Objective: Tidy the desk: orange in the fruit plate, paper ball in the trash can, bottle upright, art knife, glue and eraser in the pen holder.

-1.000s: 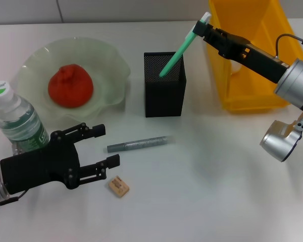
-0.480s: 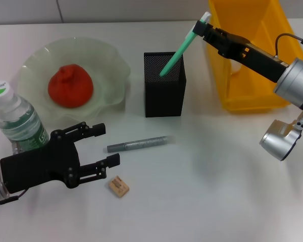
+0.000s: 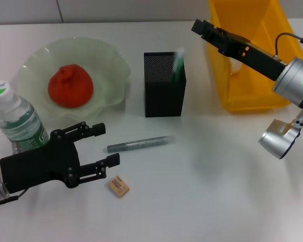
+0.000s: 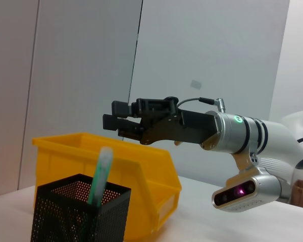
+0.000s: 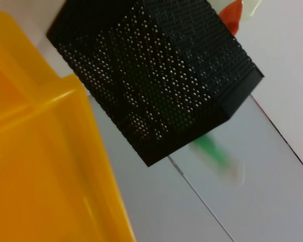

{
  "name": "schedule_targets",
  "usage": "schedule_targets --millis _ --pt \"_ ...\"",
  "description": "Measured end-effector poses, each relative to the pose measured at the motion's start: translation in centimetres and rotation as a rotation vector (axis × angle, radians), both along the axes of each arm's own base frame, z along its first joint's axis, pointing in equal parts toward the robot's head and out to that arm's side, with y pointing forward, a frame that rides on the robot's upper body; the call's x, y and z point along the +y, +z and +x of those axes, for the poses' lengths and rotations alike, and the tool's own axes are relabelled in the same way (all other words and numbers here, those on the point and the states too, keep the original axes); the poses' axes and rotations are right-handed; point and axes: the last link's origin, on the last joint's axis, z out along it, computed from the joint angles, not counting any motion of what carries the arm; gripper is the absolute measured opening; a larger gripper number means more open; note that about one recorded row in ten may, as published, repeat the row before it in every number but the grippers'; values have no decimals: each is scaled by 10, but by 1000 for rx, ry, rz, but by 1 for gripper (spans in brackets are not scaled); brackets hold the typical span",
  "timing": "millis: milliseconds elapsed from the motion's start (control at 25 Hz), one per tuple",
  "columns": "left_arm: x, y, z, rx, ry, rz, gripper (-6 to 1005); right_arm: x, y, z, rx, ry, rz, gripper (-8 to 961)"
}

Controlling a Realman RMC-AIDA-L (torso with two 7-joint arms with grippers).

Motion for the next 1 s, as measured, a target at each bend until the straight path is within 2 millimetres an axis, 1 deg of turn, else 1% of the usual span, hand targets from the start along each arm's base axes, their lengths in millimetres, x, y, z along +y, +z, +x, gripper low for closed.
schedule_targets --millis 40,280,480,680,1000 --pt "0 0 0 0 0 0 779 0 0 0 6 0 -3 196" --pt "1 0 1 0 -2 2 779 -1 1 -2 47 -14 -33 416" --pt "1 0 1 -1 -2 4 779 -3 2 -7 109 -10 -49 552" --pt "2 1 1 -2 -2 3 779 -4 2 -7 129 -16 -58 615" --pt "3 0 2 -3 -3 0 779 -5 2 -4 150 -37 -61 616"
